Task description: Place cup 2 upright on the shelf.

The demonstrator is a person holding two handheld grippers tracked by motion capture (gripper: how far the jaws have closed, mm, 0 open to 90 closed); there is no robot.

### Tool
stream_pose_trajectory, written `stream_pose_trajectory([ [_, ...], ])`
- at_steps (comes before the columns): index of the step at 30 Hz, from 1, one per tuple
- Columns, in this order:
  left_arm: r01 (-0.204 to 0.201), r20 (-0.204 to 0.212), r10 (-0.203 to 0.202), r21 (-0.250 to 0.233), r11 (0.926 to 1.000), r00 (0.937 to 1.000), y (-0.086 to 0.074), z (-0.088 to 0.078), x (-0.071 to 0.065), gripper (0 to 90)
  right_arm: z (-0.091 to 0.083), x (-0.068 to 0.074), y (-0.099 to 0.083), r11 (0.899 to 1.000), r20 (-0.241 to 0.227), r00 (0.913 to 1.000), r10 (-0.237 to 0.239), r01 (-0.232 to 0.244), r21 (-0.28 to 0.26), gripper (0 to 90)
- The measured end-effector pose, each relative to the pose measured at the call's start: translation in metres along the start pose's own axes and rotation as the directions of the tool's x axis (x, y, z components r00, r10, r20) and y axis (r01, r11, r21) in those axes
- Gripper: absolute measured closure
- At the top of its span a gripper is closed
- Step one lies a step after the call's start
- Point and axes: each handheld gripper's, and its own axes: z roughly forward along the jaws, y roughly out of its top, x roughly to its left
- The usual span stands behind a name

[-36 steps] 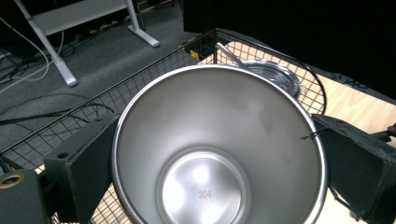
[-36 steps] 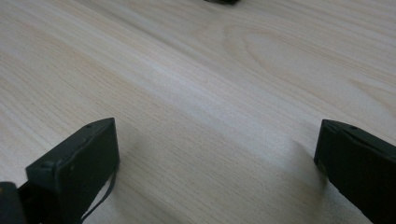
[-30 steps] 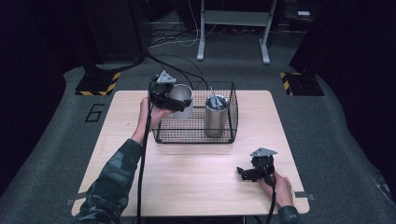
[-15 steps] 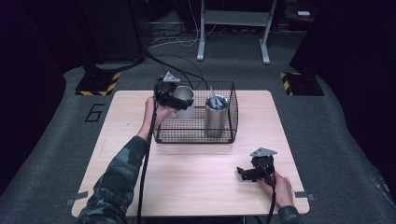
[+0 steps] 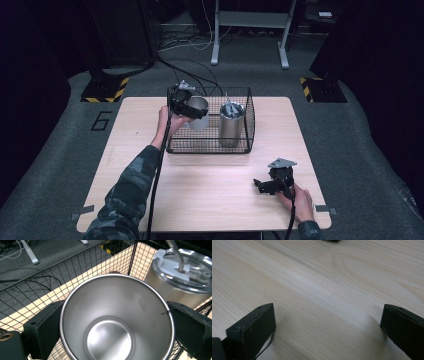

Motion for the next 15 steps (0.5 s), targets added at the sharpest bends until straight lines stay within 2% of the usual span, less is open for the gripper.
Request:
stream_pose_trajectory([
  [15,0.013,0.006,-0.014,0.069,0.9975,0.9999,-0.014,0.021,0.005,6.0,0.000,0.000,0.000,1.000,0.000,1.0000,0.001,-0.001,0.001,0.0],
])
